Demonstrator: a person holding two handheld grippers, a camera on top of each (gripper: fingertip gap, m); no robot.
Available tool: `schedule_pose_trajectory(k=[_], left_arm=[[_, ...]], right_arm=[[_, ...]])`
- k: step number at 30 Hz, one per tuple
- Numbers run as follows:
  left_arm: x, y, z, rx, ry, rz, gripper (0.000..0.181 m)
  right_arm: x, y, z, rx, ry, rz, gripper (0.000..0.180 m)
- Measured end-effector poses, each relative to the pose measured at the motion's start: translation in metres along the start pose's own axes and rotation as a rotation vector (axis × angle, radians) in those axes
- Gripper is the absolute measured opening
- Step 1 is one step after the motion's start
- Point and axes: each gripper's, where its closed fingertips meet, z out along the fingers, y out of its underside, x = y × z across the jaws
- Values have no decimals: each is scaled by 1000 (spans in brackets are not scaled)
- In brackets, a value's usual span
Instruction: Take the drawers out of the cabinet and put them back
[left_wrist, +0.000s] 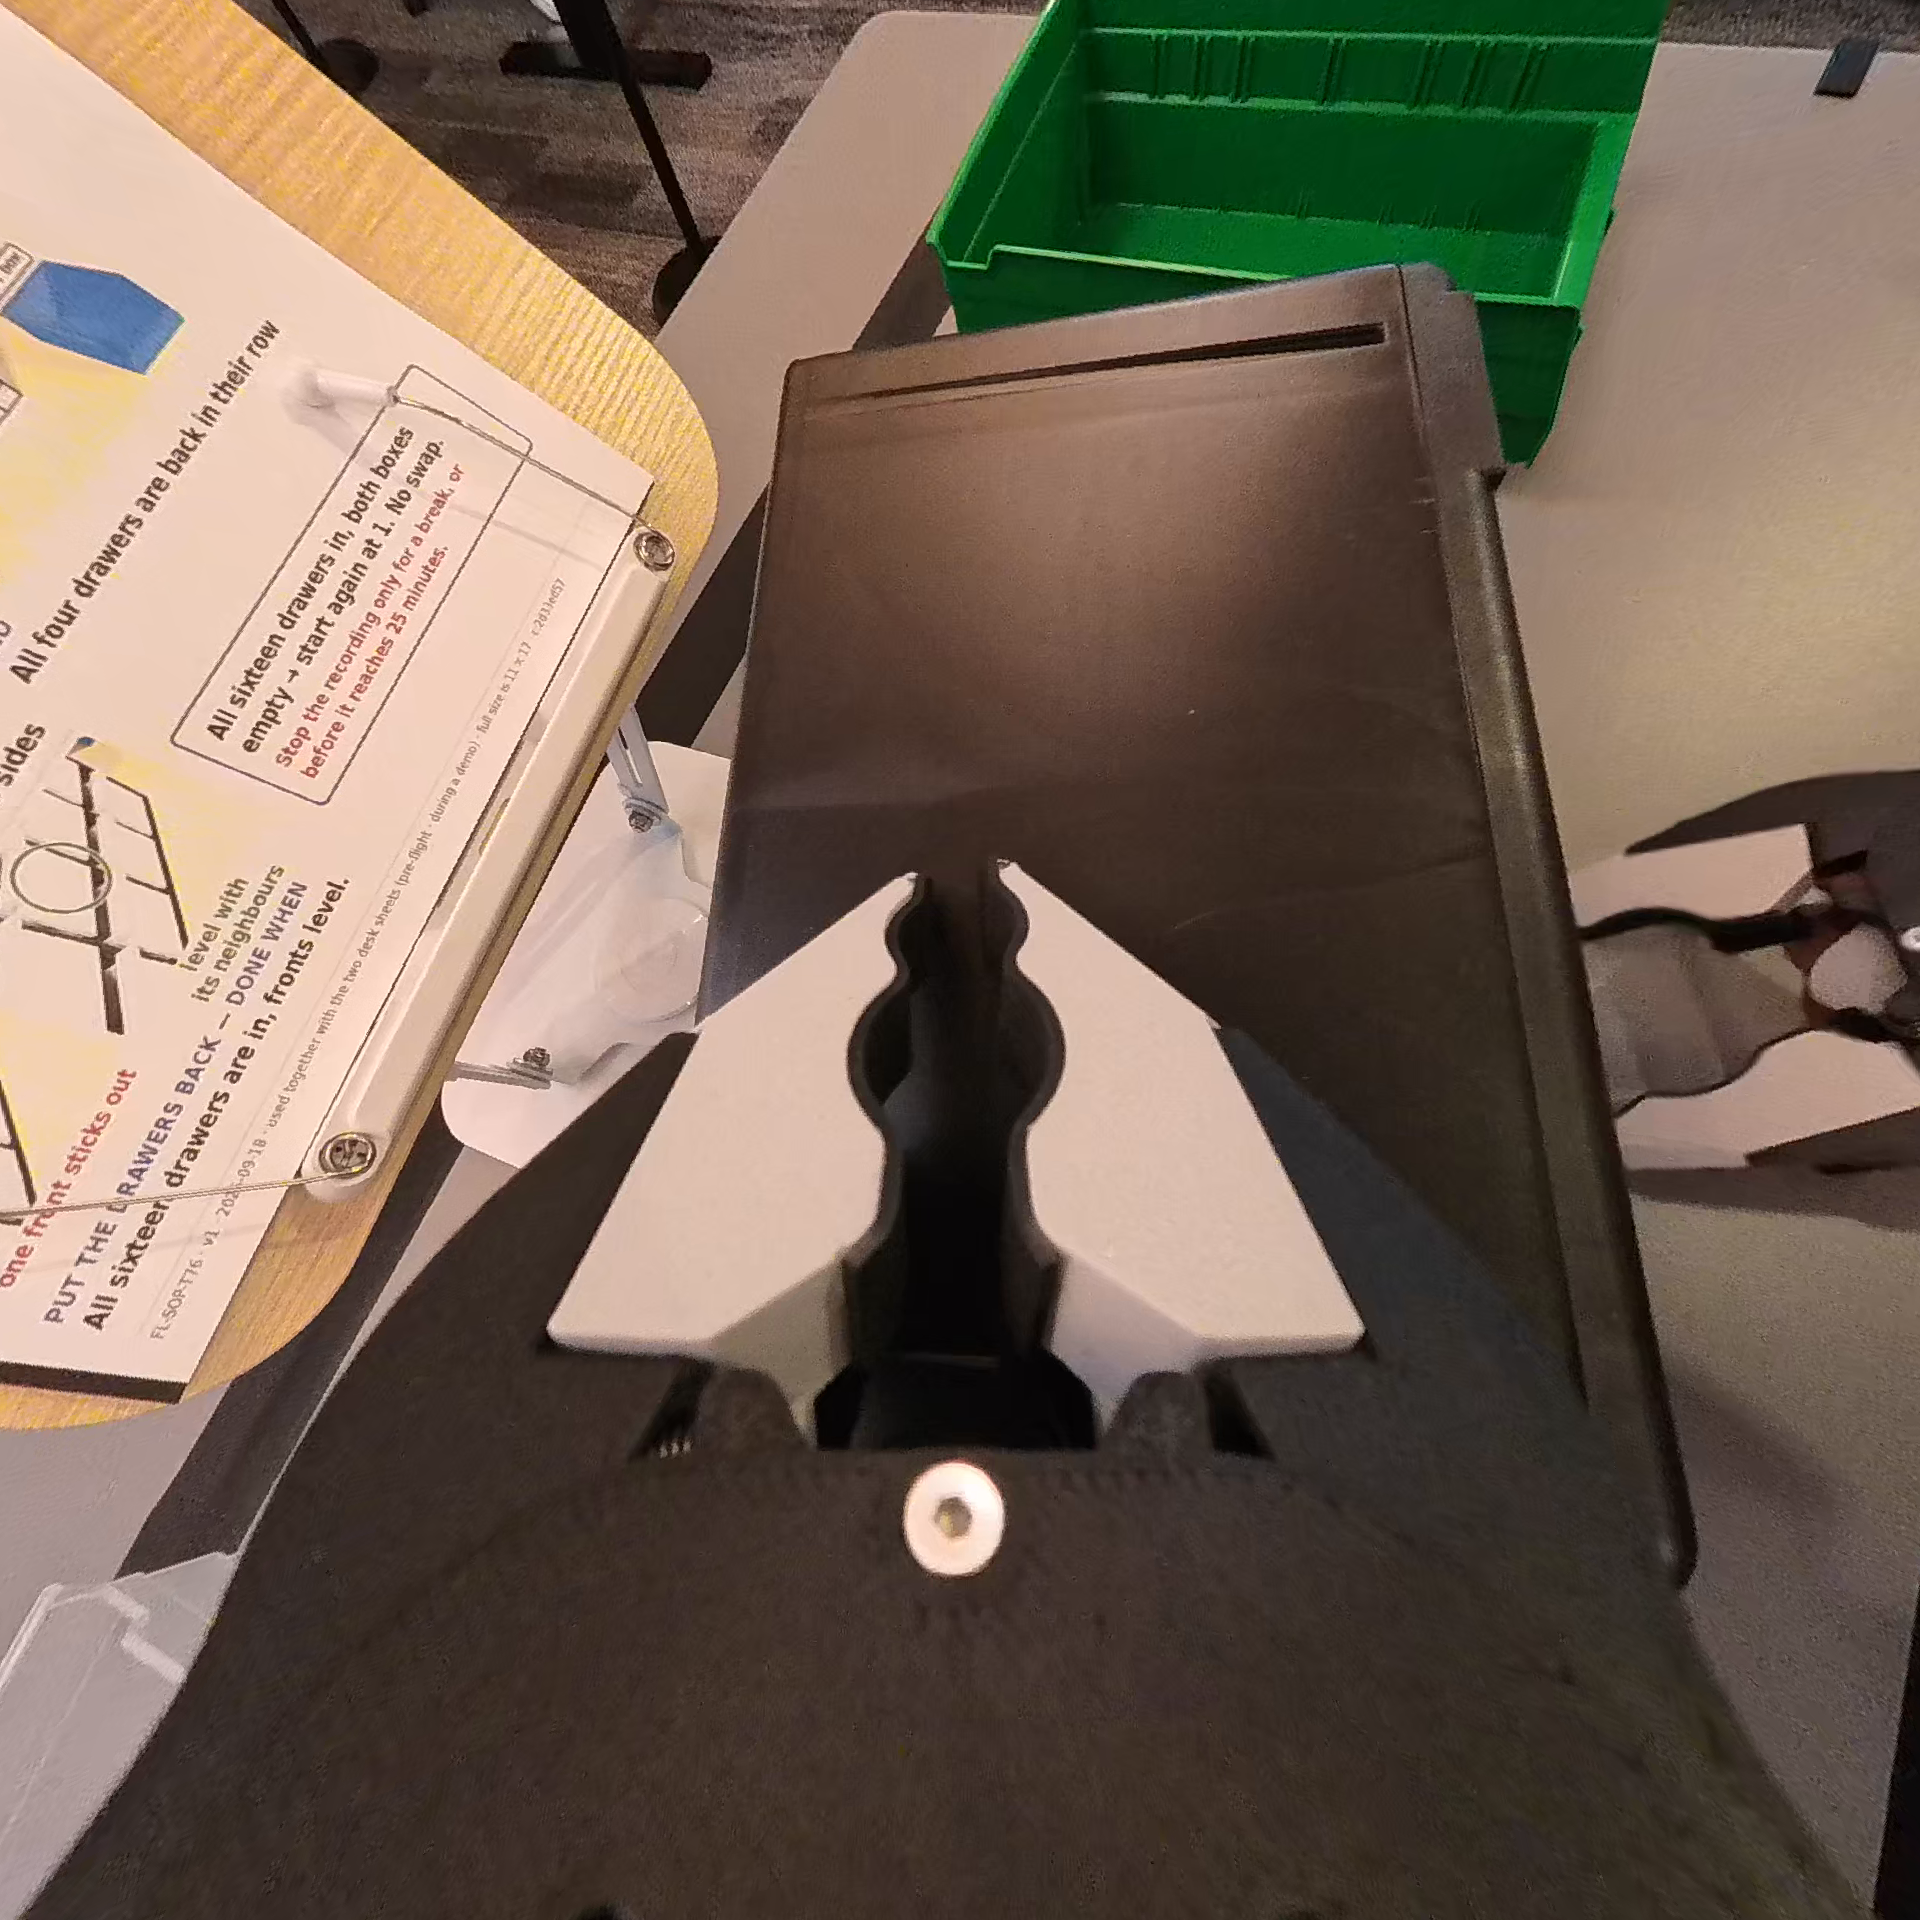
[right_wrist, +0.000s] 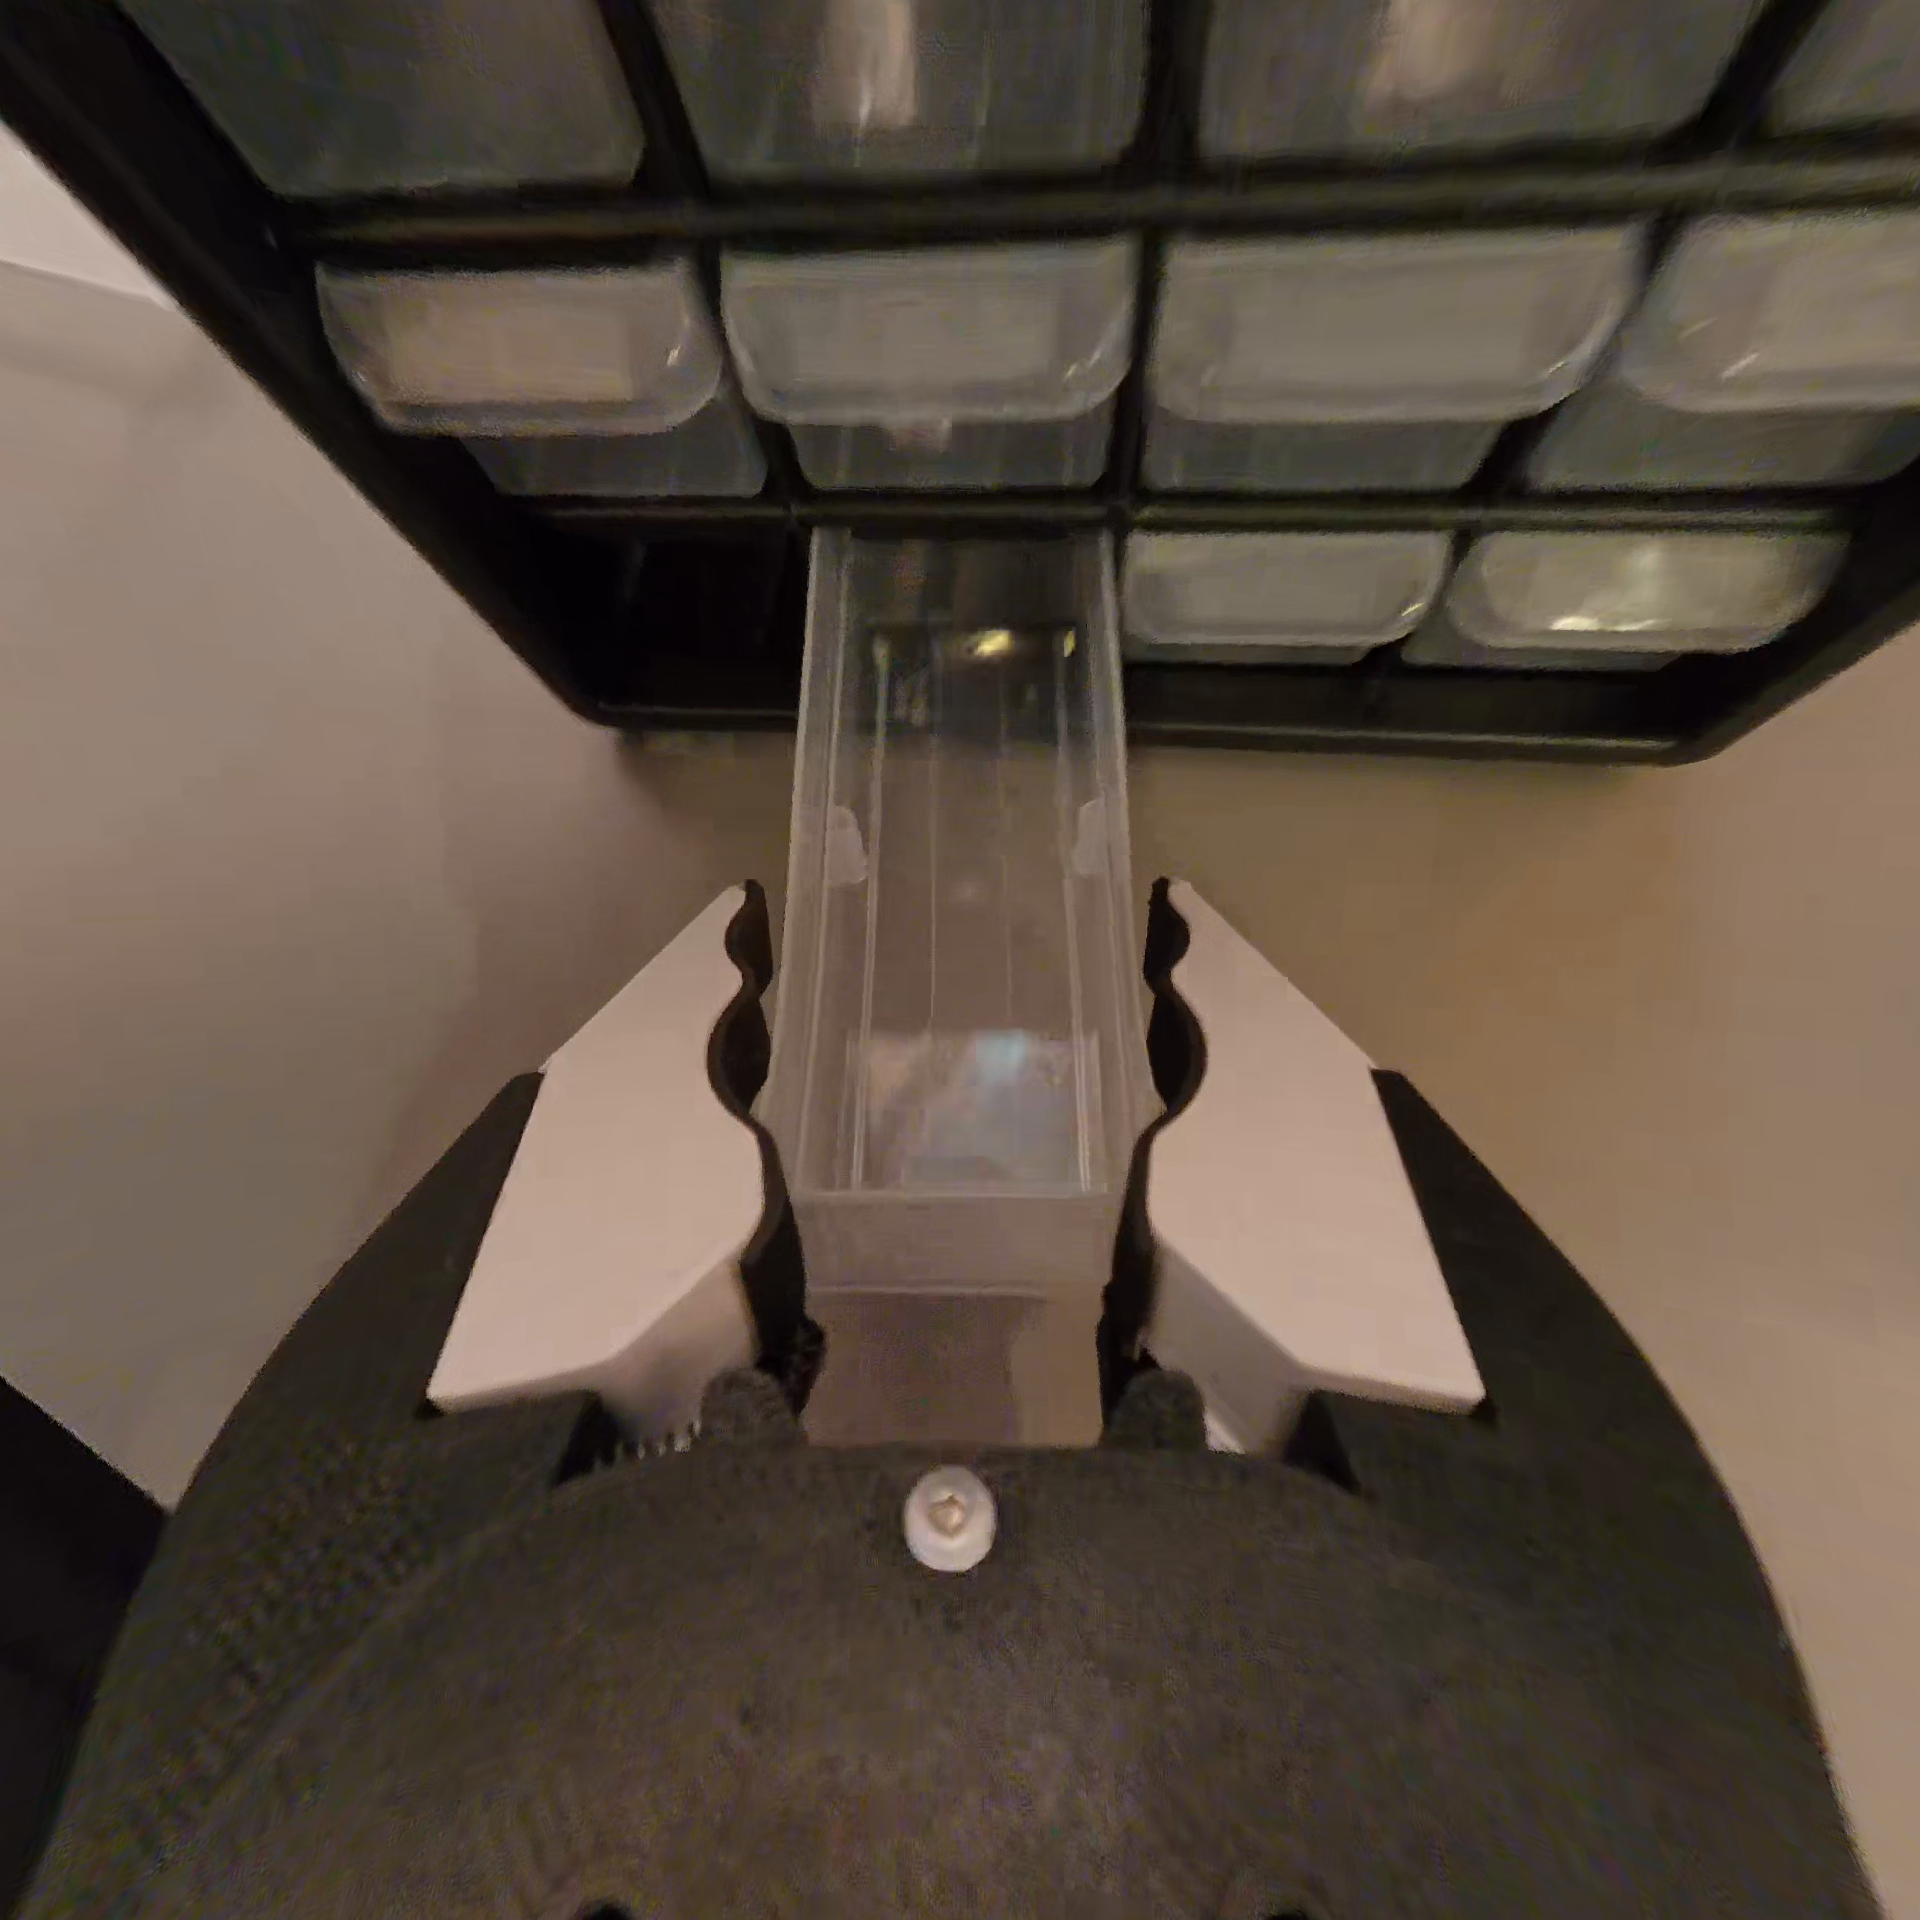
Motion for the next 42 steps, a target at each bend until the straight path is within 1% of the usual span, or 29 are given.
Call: schedule_pose_trajectory(k=[1,2,3,6,7,8,10,11,12,13,14,15,16,18,21,22,23,25,27,28,29,30,31,33,34,35,36,39,42], left_arm=[[0,0,0,-5,1,2,8],[0,0,0,-9,0,3,8],[0,1,0,-10,0,3,8],[0,0,0,-4,1,-1,7],[0,0,0,1,1,-4,7],[0,0,0,6,3,-8,7],[0,0,-1,13,6,-13,8],[0,0,-1,13,7,-13,8],[0,0,0,10,8,-10,8],[0,0,0,6,9,-7,8],[0,0,0,2,10,-5,8],[0,0,0,-1,11,-4,8],[0,1,0,-4,11,-4,8],[0,0,0,0,14,-6,8],[0,0,0,9,25,-16,8],[0,0,0,8,25,-16,8],[0,0,0,6,26,-14,8],[0,1,0,-1,24,-12,8],[1,1,0,-1,26,-11,8],[0,1,0,1,27,-13,7],[0,1,0,3,28,-13,7],[0,0,0,5,29,-14,7],[0,0,0,6,29,-14,7],[0,0,0,10,27,-18,7],[0,0,0,13,28,-19,7],[0,0,0,16,28,-20,7],[0,0,0,18,29,-21,7],[0,0,-1,21,29,-23,7],[0,0,-1,23,26,-26,7]], right_arm=[[-6,6,5,-17,-18,11,71],[-14,11,10,-25,-50,30,69],[-19,11,15,-21,-75,46,72],[-19,-2,23,26,-95,-11,77],[-21,-5,24,20,-130,-20,90],[-25,-5,24,-4,-178,-31,100],[-24,4,17,-92,-231,-111,128],[-25,13,10,-141,-274,-192,124],[-26,24,2,-195,-329,-275,126],[-25,36,-6,-240,-376,-346,124],[-24,48,-12,-270,-429,-404,108],[-22,59,-16,-293,-464,-446,101],[-14,63,-14,-293,-448,-469,94],[-2,56,-9,-266,-409,-453,74],[3,22,-4,-143,-400,-332,51],[5,19,0,-139,-382,-313,51],[10,17,6,-133,-345,-301,46],[7,9,13,-100,-335,-270,36],[20,-2,20,-79,-226,-239,38],[25,-7,23,-67,-187,-214,44],[29,-10,28,-56,-149,-172,47],[30,-13,32,-34,-127,-120,42],[29,-15,37,-10,-118,-73,42],[35,-21,43,56,-54,21,56],[36,-23,45,82,-29,41,58],[38,-24,47,93,-2,38,65],[40,-26,49,93,33,24,80],[42,-26,54,75,76,6,85],[39,-26,55,72,67,-12,92]])
